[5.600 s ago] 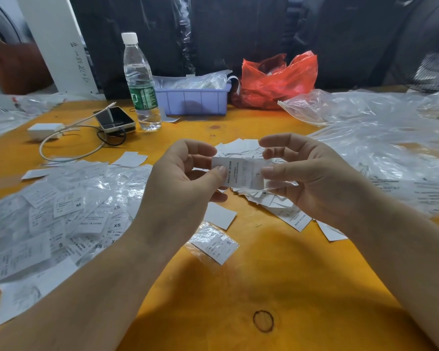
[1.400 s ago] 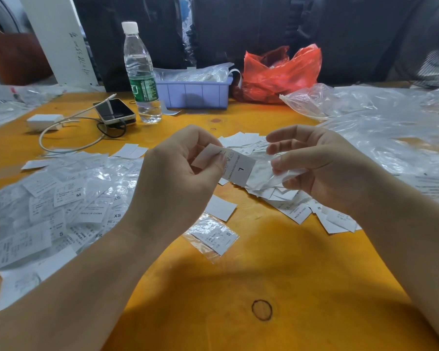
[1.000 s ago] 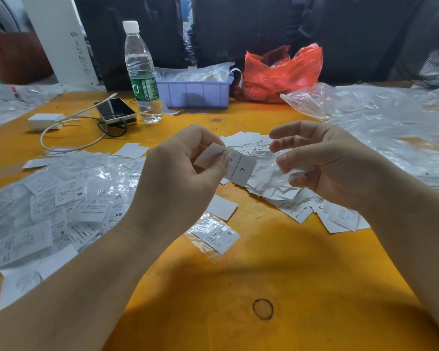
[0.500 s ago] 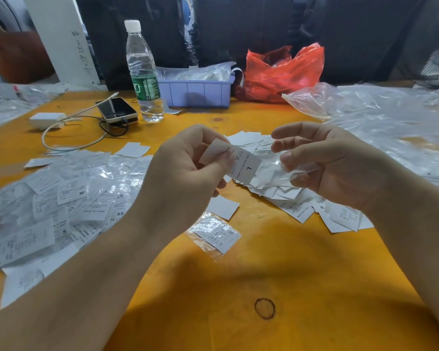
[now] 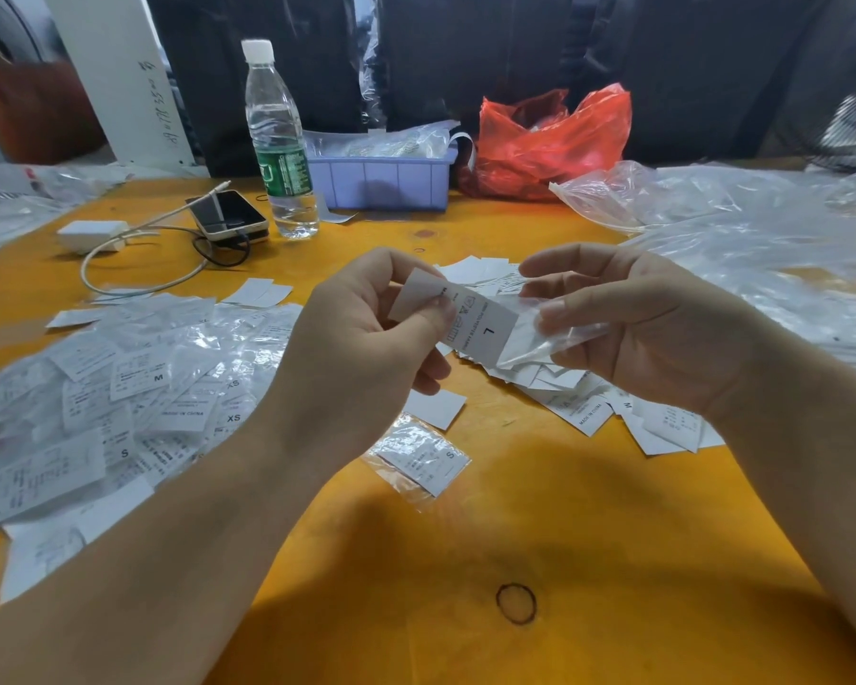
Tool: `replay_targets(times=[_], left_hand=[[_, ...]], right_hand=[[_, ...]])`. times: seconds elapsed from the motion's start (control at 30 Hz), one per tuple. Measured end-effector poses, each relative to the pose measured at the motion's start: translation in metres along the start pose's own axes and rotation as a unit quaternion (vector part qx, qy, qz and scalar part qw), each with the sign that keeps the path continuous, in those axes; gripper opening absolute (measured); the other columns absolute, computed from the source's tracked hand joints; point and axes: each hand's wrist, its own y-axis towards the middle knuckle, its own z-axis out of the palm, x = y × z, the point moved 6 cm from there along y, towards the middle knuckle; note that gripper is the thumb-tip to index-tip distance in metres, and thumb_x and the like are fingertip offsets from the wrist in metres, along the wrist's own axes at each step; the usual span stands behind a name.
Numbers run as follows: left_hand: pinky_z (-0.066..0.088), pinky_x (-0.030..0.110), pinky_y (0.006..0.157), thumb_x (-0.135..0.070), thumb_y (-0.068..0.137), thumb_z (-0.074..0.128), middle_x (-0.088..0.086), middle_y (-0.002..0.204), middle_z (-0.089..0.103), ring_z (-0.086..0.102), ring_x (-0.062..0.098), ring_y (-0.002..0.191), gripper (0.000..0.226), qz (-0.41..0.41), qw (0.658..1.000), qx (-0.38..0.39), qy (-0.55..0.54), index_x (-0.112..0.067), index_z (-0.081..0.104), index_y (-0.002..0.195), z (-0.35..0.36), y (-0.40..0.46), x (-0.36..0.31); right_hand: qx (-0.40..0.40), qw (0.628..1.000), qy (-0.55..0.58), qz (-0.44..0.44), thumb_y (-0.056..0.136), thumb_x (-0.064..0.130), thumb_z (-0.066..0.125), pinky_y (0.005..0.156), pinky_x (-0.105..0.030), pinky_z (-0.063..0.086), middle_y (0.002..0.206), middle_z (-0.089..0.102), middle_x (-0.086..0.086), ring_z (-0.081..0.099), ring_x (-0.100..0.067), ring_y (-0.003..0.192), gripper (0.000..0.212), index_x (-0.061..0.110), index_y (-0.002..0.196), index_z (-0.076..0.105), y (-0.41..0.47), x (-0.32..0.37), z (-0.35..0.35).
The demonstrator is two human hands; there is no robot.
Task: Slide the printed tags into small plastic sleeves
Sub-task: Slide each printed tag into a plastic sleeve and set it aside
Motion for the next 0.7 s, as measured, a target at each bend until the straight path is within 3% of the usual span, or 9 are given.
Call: replay_targets(times=[0.13,0.3,0.4,0.53,0.7], left_hand=[[0.052,0.016,0.048,-0.016,0.096,0.059,-0.013,0.075,0.071,0.067,0.011,0.055,0.011,-0.001,1.000,-0.016,0.005,-0.024,0.062,0.089,-0.001,-0.001,0.001],[0.053,0.018,0.050,-0.015,0.095,0.061,-0.009,0.075,0.071,0.067,0.012,0.056,0.010,-0.022,1.000,-0.011,-0.006,-0.023,0.063,0.089,-0.001,0.000,0.003],[0.054,0.023,0.052,-0.014,0.094,0.062,-0.004,0.073,0.072,0.067,0.014,0.056,0.008,-0.062,0.997,0.008,-0.045,-0.020,0.064,0.088,0.002,0.001,0.009],[0.054,0.024,0.051,-0.012,0.093,0.063,0.002,0.074,0.073,0.065,0.015,0.056,0.003,-0.097,0.990,0.020,-0.096,-0.014,0.063,0.090,0.005,0.002,0.015],[0.053,0.024,0.049,-0.011,0.093,0.062,0.001,0.074,0.072,0.064,0.015,0.056,0.003,-0.118,0.984,0.013,-0.130,-0.013,0.063,0.091,0.006,0.001,0.018]], right_hand=[[-0.007,1.000,-0.019,-0.024,0.057,-0.003,0.074,0.058,-0.030,0.056,0.093,0.066,-0.015,0.057,-0.053,0.103,0.033,0.012,0.086,0.073,-0.001,0.002,0.004],[-0.013,0.999,-0.033,-0.037,0.059,-0.001,0.068,0.060,-0.029,0.055,0.086,0.065,-0.011,0.063,-0.031,0.079,0.036,0.008,0.094,0.067,-0.003,0.003,0.008],[-0.013,0.999,-0.033,-0.039,0.058,-0.001,0.068,0.062,-0.030,0.055,0.089,0.064,-0.013,0.063,-0.034,0.085,0.035,0.009,0.092,0.068,-0.003,0.003,0.009],[-0.011,0.998,-0.030,-0.046,0.058,-0.001,0.068,0.059,-0.027,0.054,0.085,0.065,-0.010,0.064,-0.023,0.071,0.037,0.008,0.094,0.067,-0.004,0.004,0.013],[-0.006,0.999,-0.021,-0.033,0.059,-0.004,0.068,0.059,-0.028,0.053,0.088,0.064,-0.011,0.068,-0.033,0.091,0.037,0.007,0.094,0.066,-0.003,0.000,0.016]])
